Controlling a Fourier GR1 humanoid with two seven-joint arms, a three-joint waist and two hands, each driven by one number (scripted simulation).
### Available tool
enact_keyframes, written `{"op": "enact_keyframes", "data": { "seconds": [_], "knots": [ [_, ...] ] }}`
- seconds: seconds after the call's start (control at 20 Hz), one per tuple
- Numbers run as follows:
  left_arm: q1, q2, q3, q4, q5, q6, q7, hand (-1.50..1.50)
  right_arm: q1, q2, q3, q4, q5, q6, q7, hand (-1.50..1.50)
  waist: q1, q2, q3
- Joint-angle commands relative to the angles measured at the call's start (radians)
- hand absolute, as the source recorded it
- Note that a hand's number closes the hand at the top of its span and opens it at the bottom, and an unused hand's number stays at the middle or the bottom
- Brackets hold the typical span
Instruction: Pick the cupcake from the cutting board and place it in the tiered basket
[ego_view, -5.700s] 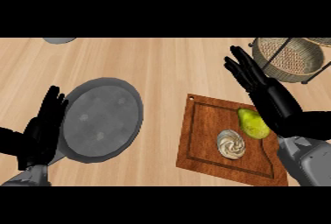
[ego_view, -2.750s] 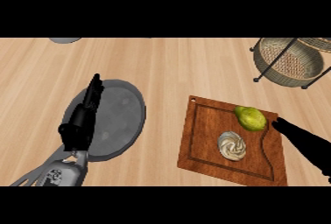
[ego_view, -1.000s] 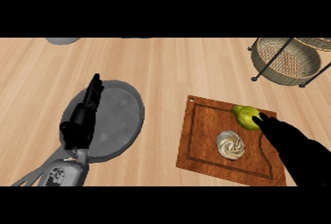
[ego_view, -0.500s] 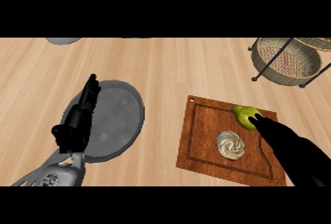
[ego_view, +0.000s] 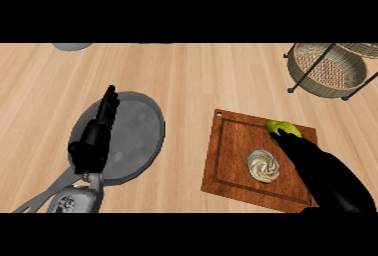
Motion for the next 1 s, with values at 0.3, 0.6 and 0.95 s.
{"op": "enact_keyframes", "data": {
  "seconds": [0.3,0.6,0.95],
  "knots": [
    [-0.063,-0.004,0.054,0.056,-0.013,-0.018,0.008,0.0,0.005,0.097,-0.022,0.114,0.111,0.025,-0.098,-1.5,-0.002,0.0,0.0],
    [-0.026,-0.063,-0.024,0.008,-0.071,0.027,0.026,0.0,0.008,0.185,0.004,0.116,0.174,0.041,-0.053,-1.5,-0.001,0.0,0.0],
    [-0.006,-0.017,0.041,0.005,-0.044,-0.038,-0.002,0.0,-0.039,0.246,-0.028,0.202,0.22,0.048,-0.116,-1.5,0.001,0.0,0.0]
  ]
}}
